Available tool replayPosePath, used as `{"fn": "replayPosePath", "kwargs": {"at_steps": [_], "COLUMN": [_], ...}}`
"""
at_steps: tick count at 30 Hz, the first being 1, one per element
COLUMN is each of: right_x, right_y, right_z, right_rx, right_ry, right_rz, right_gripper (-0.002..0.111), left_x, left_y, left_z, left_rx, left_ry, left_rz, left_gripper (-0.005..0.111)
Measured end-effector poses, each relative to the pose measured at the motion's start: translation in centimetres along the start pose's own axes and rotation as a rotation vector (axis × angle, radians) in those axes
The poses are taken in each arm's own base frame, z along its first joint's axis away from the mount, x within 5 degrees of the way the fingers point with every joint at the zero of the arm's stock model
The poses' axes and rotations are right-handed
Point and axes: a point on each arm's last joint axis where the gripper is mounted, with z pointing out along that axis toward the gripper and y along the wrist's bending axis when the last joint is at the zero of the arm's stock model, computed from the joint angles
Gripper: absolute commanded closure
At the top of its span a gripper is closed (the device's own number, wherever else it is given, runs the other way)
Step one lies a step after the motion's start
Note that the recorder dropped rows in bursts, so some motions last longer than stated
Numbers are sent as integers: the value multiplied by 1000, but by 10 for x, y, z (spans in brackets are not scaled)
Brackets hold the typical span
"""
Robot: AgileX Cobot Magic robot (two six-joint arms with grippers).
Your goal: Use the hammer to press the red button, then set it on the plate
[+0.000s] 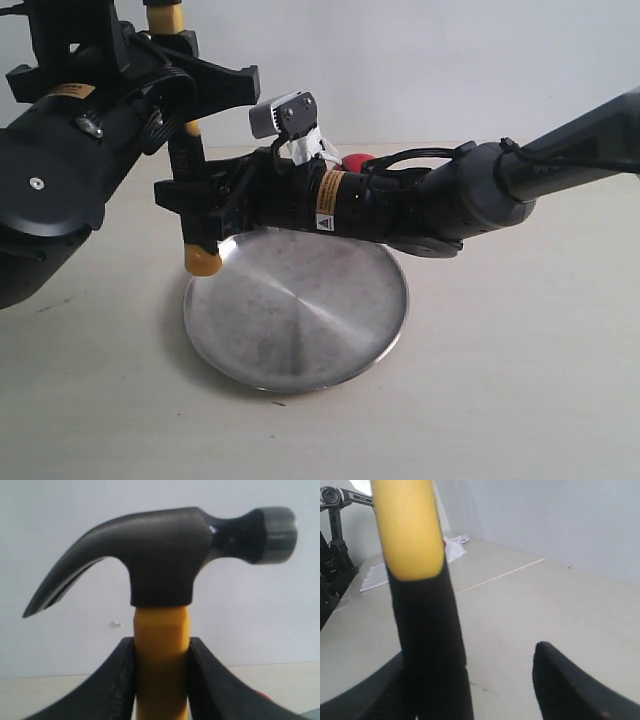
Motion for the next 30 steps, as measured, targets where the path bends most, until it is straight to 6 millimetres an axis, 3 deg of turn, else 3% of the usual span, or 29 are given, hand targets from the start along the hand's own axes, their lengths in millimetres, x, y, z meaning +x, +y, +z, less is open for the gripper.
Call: {"fn": "replayPosePath", "kwargs": {"at_steps": [6, 11, 30], "right_x": [0, 2, 5], "right_y": [0, 2, 5], "right_z": [0, 1, 0], "right_rx": [3, -10, -49], "right_ry": [3, 15, 52], "right_rz": [-1, -24, -66], "right_gripper": [79, 108, 108], "left_x": [1, 1, 4], "left_y": [-4, -6, -6], "left_z": [0, 0, 0], "left_rx": [45, 71, 73], "left_ry": [7, 10, 42], "left_rz": [9, 26, 89], "left_gripper": [107, 107, 107]}}
